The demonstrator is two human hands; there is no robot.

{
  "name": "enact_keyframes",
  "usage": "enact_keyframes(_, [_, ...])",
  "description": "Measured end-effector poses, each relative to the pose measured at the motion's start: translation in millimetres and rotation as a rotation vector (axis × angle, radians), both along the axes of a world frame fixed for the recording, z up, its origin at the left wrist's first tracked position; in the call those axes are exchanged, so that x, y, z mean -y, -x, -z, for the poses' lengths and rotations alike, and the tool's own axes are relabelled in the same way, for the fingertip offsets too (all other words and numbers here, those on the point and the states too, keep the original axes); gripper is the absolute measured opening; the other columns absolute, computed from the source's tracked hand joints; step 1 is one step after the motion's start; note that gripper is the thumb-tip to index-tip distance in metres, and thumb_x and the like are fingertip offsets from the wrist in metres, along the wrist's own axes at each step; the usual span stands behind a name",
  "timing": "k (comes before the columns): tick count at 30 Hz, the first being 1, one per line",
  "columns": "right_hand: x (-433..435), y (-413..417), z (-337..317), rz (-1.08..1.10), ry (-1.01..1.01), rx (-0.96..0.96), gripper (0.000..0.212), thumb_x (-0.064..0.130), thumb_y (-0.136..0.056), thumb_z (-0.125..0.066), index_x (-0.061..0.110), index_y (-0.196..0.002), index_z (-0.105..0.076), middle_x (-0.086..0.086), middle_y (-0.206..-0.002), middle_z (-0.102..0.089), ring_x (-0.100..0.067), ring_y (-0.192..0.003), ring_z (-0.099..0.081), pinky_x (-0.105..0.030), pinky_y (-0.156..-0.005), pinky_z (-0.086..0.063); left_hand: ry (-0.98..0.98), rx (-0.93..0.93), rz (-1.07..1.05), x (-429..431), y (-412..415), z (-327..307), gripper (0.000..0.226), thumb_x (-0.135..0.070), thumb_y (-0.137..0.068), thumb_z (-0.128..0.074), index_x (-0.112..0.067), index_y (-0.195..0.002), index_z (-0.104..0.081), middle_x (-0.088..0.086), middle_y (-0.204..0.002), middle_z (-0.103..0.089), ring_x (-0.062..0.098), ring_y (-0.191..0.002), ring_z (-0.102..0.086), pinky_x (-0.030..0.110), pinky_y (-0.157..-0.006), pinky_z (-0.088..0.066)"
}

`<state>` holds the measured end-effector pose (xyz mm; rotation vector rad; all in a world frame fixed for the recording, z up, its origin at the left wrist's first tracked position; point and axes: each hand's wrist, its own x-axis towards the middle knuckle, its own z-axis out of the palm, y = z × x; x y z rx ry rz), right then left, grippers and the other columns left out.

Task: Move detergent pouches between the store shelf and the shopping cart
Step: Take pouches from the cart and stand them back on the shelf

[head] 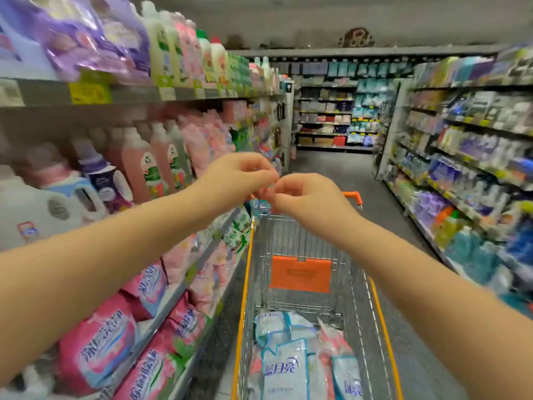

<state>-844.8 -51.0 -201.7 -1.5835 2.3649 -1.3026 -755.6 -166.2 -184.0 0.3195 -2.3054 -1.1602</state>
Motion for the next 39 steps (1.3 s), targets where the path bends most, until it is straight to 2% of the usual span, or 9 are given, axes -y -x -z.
enact_keyframes(6, [15.9, 91.1, 94.6, 0.176, -0.084, 0.153, 0.009, 0.02, -0.085, -0.061, 0.025, -0.079, -0.064, -0.003, -0.085, -0.07, -0.017, -0.084, -0.062, -0.032, -0.08, -0.047, -0.229, 0.154, 0.103, 30.2, 117.0, 110.6, 0.023, -0.008, -0.087, -0.057, -0.019, -0.066, -0.059, -0.006, -0.053, -0.054, 0.005, -0.051, -0.048, 0.018, -0.054, -0.04])
enact_keyframes(11, [17.3, 130.6, 205.5, 0.306, -0.23, 0.391, 0.002, 0.026, -0.085, -0.064, 0.025, -0.087, -0.065, 0.015, -0.067, -0.056, 0.001, -0.062, -0.048, -0.011, -0.06, -0.035, -0.494, 0.322, 0.049, 28.2, 170.8, 231.3, 0.023, -0.007, -0.088, -0.054, -0.019, -0.068, -0.055, -0.001, -0.058, -0.052, 0.002, -0.044, -0.045, 0.013, -0.045, -0.035])
enact_keyframes(16, [11.3, 158.0, 323.2, 0.423, -0.392, 0.657, 0.018, 0.02, -0.088, -0.059, 0.015, -0.104, -0.065, 0.002, -0.082, -0.06, -0.013, -0.071, -0.052, -0.027, -0.069, -0.045, -0.703, 0.458, -0.151, 24.1, 193.4, 343.9, 0.018, -0.011, -0.09, -0.052, -0.021, -0.076, -0.052, 0.0, -0.066, -0.053, 0.007, -0.059, -0.05, 0.023, -0.059, -0.038])
enact_keyframes(21, [15.8, 143.9, 430.6, 0.451, -0.579, 0.922, 0.037, 0.017, -0.089, -0.057, 0.007, -0.124, -0.051, 0.0, -0.096, -0.056, -0.018, -0.092, -0.055, -0.018, -0.069, -0.037, -0.82, 0.604, -0.518, 1.2, 183.0, 455.8, 0.023, -0.02, -0.083, -0.061, -0.019, -0.103, -0.05, 0.005, -0.079, -0.054, 0.021, -0.081, -0.051, 0.027, -0.065, -0.036])
enact_keyframes(24, [14.6, 113.1, 473.9, 0.471, -0.616, 1.093, 0.049, 0.017, -0.086, -0.062, 0.01, -0.131, -0.044, -0.003, -0.111, -0.06, -0.019, -0.096, -0.056, -0.02, -0.077, -0.042, -0.802, 0.608, -0.616, -13.7, 163.8, 503.6, 0.048, -0.007, -0.085, -0.056, -0.008, -0.132, -0.045, 0.011, -0.109, -0.059, 0.021, -0.092, -0.055, 0.009, -0.067, -0.043])
enact_keyframes(26, [9.7, 92.0, 496.5, 0.491, -0.644, 1.018, 0.065, 0.019, -0.082, -0.068, 0.01, -0.138, -0.037, -0.005, -0.128, -0.052, -0.021, -0.113, -0.052, -0.018, -0.091, -0.039, -0.727, 0.593, -0.669, -15.3, 148.5, 537.9, 0.061, -0.02, -0.076, -0.057, -0.018, -0.136, -0.045, 0.007, -0.124, -0.058, 0.023, -0.105, -0.058, 0.022, -0.09, -0.049])
enact_keyframes(29, [5.8, 66.6, 517.7, 0.453, -0.686, 0.876, 0.089, 0.026, -0.08, -0.07, 0.009, -0.149, -0.015, -0.011, -0.154, -0.017, -0.022, -0.143, -0.017, -0.025, -0.114, -0.014, -0.643, 0.743, -0.758, -18.1, 129.7, 566.8, 0.064, -0.031, -0.078, -0.062, -0.021, -0.137, -0.042, 0.01, -0.128, -0.055, 0.026, -0.114, -0.054, 0.04, -0.1, -0.043])
enact_keyframes(33, [1.0, 57.3, 534.9, 0.448, -0.788, 0.858, 0.106, 0.036, -0.075, -0.073, 0.009, -0.15, -0.002, -0.013, -0.153, -0.019, -0.027, -0.141, -0.02, -0.032, -0.115, -0.02, -0.95, 0.856, -0.812, -27.3, 111.0, 574.1, 0.047, -0.041, -0.093, -0.051, -0.009, -0.127, -0.049, 0.003, -0.116, -0.057, 0.019, -0.098, -0.056, 0.012, -0.072, -0.044])
enact_keyframes(39, [7.7, 57.5, 533.5, 0.446, -0.876, 0.883, 0.122, 0.05, -0.066, -0.077, 0.011, -0.15, 0.003, -0.017, -0.142, -0.029, -0.032, -0.128, -0.035, -0.037, -0.105, -0.033, -1.064, 0.854, -0.762, -23.2, 100.5, 574.1, 0.045, -0.042, -0.096, -0.044, -0.007, -0.121, -0.057, 0.007, -0.109, -0.063, 0.019, -0.091, -0.059, 0.021, -0.07, -0.046])
